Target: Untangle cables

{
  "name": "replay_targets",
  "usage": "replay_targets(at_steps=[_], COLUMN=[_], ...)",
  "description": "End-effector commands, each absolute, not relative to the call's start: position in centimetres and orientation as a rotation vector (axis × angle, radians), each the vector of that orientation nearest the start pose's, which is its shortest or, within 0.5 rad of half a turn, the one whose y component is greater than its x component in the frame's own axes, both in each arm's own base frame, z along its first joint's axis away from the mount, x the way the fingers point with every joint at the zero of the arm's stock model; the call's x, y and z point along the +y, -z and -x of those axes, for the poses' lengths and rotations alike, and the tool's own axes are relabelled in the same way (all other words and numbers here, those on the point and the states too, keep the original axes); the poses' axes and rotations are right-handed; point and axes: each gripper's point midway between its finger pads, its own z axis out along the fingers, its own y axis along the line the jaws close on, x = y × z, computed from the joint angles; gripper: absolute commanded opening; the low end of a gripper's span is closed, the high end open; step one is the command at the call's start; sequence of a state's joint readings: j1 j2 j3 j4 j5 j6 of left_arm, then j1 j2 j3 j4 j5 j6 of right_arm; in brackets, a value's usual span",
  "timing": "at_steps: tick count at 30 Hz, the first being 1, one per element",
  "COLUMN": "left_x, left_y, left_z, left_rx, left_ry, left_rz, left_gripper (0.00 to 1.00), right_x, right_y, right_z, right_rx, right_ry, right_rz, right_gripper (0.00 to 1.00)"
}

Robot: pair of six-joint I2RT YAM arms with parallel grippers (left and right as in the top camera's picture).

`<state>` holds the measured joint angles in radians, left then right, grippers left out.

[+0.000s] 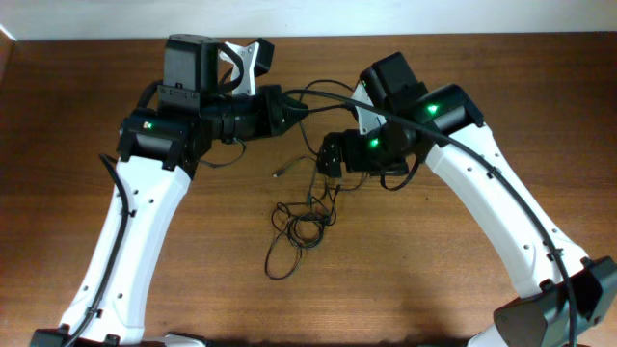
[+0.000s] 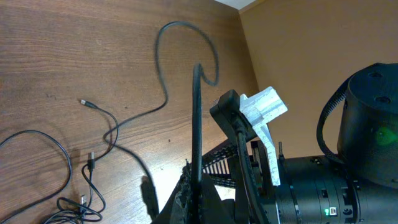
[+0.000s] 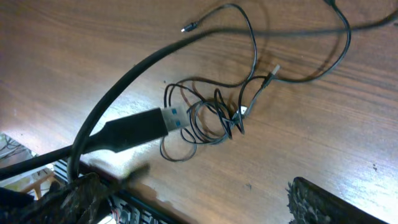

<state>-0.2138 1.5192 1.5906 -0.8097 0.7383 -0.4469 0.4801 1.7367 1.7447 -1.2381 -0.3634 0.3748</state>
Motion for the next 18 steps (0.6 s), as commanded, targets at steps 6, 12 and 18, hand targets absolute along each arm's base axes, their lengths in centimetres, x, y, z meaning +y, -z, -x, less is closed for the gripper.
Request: replay_targets(at_steps=[6,12,18], left_x=[-17.8,-16.2,-17.6], left_y=[-32.0,-30.7,-32.4], left_z=[-37.0,-37.6,-37.7], left_rx=[2.368,2.425,2.378], left_ry=[1.052,0.977,1.144], left_rz=[0.027,0.288,0.325], left_gripper=[0.00,0.00,0.00], right_x=[26.6,27.1,28.6], right_y=[-23.7,-24.0,-22.0], right_z=[-32.8,-32.1,-31.3], right_rx=[2.775,2.768,2.822], right_ry=[-0.937,-0.996,-0.972], right_rz=[0.240,0.307,0.358], right_gripper=[0.96,0.96,0.77])
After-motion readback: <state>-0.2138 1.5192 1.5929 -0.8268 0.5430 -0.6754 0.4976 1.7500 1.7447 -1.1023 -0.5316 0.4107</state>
